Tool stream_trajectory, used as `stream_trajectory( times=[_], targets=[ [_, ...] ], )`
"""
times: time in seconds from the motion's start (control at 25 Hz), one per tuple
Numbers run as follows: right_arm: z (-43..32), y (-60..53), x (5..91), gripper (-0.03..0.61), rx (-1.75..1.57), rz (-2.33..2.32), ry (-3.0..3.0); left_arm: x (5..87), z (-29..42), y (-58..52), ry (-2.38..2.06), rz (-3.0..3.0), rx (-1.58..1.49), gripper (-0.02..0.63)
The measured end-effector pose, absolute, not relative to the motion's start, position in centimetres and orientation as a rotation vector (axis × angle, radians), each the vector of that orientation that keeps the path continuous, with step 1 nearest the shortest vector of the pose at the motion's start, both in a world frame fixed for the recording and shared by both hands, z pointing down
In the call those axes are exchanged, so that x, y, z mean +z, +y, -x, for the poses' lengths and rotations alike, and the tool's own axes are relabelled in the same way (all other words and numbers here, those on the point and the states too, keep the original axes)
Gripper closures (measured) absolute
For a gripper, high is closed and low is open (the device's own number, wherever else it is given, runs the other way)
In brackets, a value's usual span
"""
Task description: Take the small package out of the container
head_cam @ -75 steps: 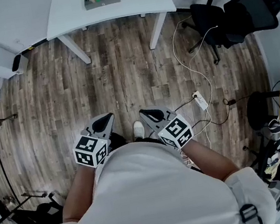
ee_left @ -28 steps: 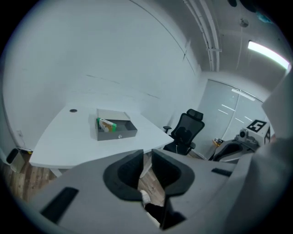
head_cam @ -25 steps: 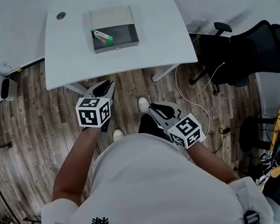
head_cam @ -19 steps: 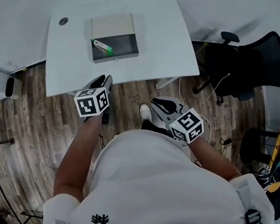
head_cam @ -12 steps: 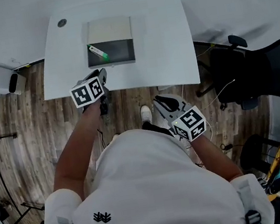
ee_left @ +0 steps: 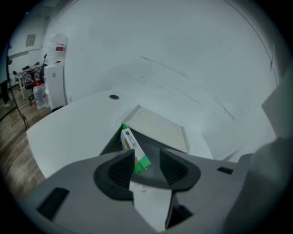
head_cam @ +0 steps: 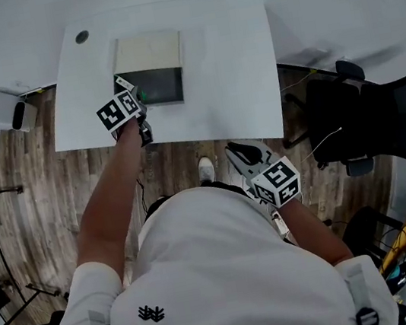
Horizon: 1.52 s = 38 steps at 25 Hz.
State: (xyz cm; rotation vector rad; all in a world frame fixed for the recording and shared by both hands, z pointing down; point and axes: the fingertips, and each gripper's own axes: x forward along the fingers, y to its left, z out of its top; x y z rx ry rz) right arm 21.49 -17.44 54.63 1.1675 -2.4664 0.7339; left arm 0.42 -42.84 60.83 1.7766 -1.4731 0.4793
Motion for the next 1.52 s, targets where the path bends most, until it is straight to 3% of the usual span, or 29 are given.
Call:
stream_trajectory(
  times=[0.48,1.08,1.52],
  targets=[
    [-24.5,-19.8,55.2,0.538,0.755,-1.158,-2.485,63.9,1.1,-45.7,-1.691,-1.527,0.552,0.425],
    [-26.1,-20.5,55.7,0.538,0.777,-1.180,-2.484,64.5,2.5,-45.8,-1.734,-1.372,0.422,0.517],
    [-23.8,-21.4,55.2,0.539,0.766,-1.092,-2.523,61.5,2.7,-44.9,-1.676,-1.412,0.254,0.526]
  ],
)
